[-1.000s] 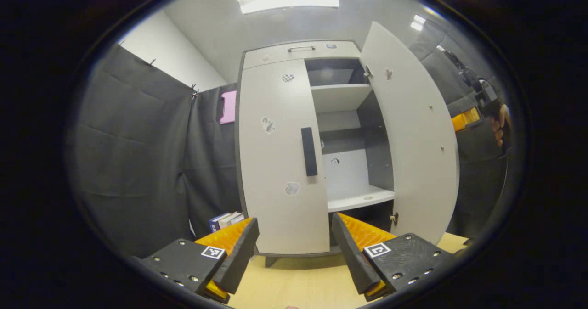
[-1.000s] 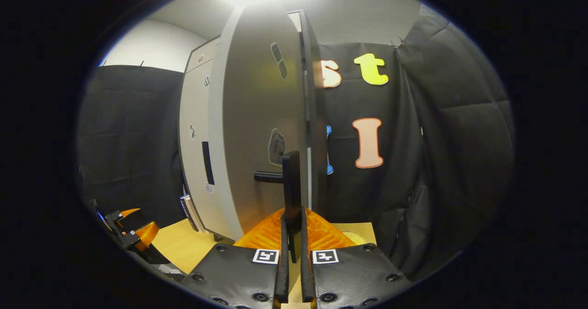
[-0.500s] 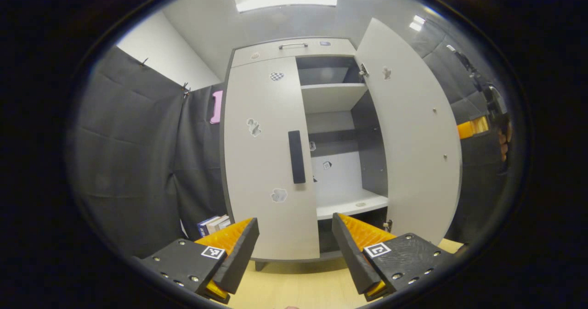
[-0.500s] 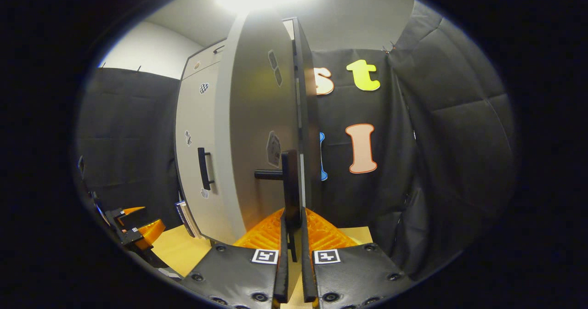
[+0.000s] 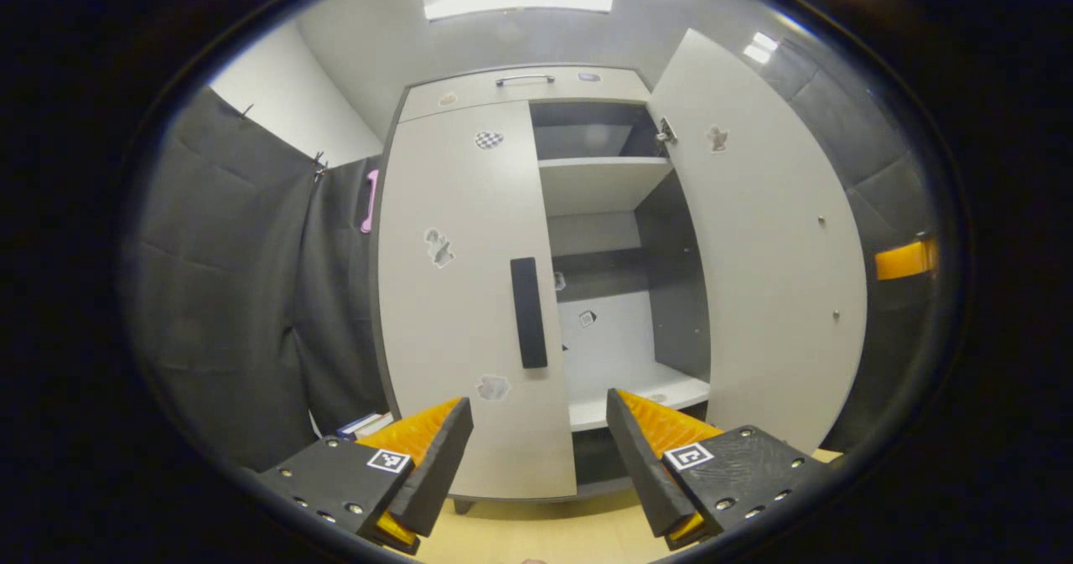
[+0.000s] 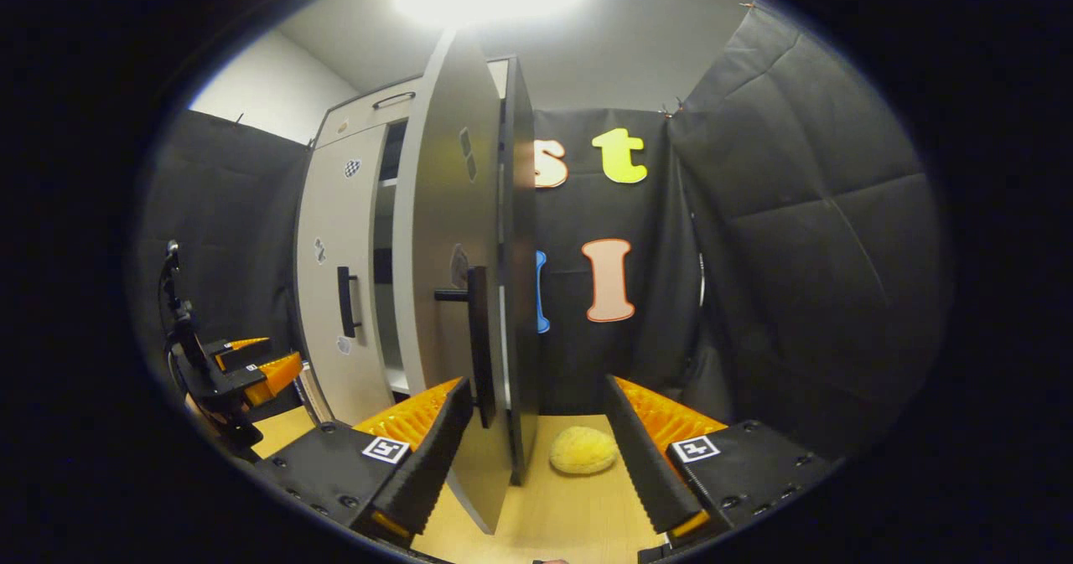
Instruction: Open the right door of the double-door shoe cabinet with the right hand, and open the left door with the left hand.
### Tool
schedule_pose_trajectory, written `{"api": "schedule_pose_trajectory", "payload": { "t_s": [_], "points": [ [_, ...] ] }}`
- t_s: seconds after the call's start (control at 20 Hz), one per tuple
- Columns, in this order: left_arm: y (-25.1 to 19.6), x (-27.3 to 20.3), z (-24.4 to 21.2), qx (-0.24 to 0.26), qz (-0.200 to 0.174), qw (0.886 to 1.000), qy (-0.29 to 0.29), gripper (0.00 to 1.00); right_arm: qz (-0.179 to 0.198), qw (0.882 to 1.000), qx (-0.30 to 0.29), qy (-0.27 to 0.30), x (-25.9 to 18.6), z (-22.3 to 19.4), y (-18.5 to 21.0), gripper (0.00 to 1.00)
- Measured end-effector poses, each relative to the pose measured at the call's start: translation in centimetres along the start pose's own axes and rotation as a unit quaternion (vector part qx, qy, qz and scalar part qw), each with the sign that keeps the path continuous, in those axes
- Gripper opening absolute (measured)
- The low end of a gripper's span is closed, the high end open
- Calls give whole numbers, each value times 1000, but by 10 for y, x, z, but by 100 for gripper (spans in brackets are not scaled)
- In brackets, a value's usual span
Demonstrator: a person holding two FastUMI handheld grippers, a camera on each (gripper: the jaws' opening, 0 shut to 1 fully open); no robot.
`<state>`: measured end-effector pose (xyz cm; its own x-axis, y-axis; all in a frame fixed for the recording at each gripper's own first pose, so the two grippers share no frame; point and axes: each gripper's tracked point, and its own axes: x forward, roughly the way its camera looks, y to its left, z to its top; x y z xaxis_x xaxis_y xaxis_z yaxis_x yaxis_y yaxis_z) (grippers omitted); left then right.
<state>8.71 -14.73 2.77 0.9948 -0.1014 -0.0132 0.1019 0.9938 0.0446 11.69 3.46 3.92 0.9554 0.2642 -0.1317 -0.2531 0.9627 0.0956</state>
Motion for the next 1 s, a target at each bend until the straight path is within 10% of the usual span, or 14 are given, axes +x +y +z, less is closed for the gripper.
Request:
{"api": "schedule_pose_trajectory", "payload": {
  "t_s": [1.0],
  "points": [
    [33,166,35,-33,29,999,-23,93,-131,990,48,29,-85,-38,-86,95]
  ]
}}
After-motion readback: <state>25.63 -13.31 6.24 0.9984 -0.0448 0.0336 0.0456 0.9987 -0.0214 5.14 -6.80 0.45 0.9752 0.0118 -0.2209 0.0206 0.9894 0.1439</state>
